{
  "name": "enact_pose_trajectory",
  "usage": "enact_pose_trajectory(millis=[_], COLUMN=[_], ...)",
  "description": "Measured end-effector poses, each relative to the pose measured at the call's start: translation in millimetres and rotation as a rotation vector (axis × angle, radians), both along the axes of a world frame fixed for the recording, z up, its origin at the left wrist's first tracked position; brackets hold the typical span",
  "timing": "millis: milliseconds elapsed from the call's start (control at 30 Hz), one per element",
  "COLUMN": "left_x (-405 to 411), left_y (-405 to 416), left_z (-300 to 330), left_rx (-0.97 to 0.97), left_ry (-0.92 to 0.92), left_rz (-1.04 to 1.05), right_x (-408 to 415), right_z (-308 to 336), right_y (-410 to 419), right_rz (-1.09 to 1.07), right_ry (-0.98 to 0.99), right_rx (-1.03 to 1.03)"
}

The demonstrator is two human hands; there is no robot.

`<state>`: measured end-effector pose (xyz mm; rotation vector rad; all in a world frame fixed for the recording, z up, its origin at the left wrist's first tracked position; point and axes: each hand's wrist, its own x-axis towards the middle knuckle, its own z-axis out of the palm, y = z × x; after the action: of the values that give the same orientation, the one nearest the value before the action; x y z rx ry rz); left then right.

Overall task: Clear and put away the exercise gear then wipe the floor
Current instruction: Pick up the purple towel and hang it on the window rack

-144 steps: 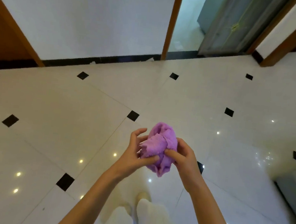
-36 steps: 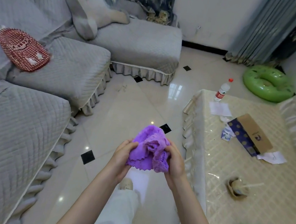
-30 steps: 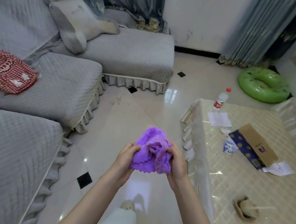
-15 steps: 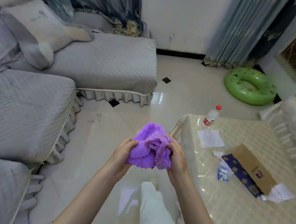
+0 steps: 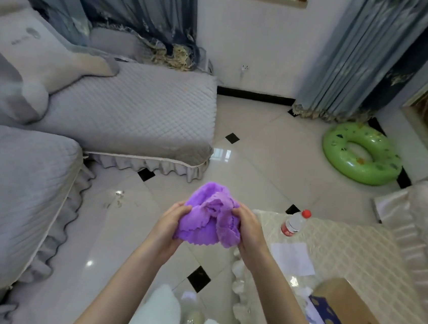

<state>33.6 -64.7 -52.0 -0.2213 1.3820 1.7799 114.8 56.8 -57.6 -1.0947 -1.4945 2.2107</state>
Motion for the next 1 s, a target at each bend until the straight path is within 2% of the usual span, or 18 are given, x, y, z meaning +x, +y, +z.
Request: enact_pose_trajectory(millis=[300,633,1000], left_x=[-128,-298,-396], left_y=[111,246,379], left_z=[-15,-9,-17], left_rx=[-0.022,0.006,-0.014], left_ry=[0.005,0.054,0.075], left_rz=[-0.047,-0.151,-0.231], right_x=[-109,-263,-360], right_z=[-21,-11,-20], right_y=[103,228,355], right_rz=[-0.075,-0.196,-0.241], right_ry=[-0.012,-0.012,-0.049], right_rx=[0.012,0.024,0.049])
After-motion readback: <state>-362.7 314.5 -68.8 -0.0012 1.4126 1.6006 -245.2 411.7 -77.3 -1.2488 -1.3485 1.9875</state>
